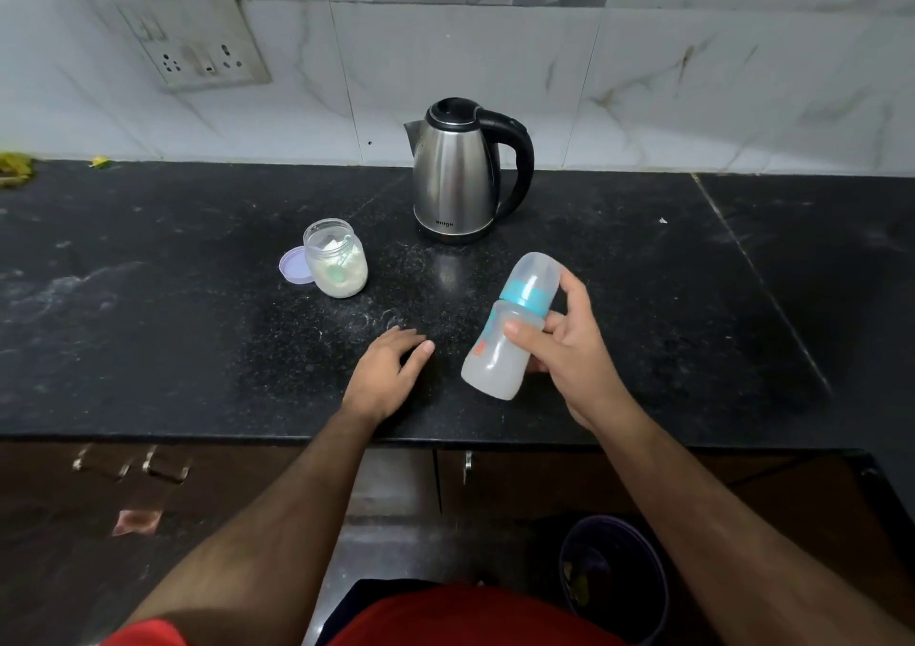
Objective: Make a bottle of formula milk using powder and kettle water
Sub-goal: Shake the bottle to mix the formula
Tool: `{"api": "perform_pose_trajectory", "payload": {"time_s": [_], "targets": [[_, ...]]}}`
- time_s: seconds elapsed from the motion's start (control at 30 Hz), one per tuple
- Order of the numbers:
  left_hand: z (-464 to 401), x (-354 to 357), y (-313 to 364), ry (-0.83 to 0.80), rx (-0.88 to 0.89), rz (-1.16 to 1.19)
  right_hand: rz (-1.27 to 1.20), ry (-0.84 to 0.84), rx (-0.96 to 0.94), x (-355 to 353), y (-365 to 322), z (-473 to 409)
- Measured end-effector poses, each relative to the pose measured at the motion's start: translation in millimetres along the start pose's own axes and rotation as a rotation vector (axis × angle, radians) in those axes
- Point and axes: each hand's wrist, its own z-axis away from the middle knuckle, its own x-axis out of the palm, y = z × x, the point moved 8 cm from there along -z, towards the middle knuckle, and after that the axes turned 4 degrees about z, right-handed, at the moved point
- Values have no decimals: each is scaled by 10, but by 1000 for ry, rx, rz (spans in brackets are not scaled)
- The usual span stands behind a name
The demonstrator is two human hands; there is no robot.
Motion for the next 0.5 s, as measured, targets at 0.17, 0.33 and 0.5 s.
{"api": "perform_pose_trajectory", "payload": {"time_s": [0.17, 0.33, 0.5], "targets": [[-64, -80, 684, -29, -26, 543, 175, -61, -12, -90, -88, -203], [-161, -221, 1367, -118, 145, 594, 209, -93, -29, -188, -217, -400], [-257, -353, 1548, -127, 207, 580, 226, -116, -46, -254, -384, -553]]}}
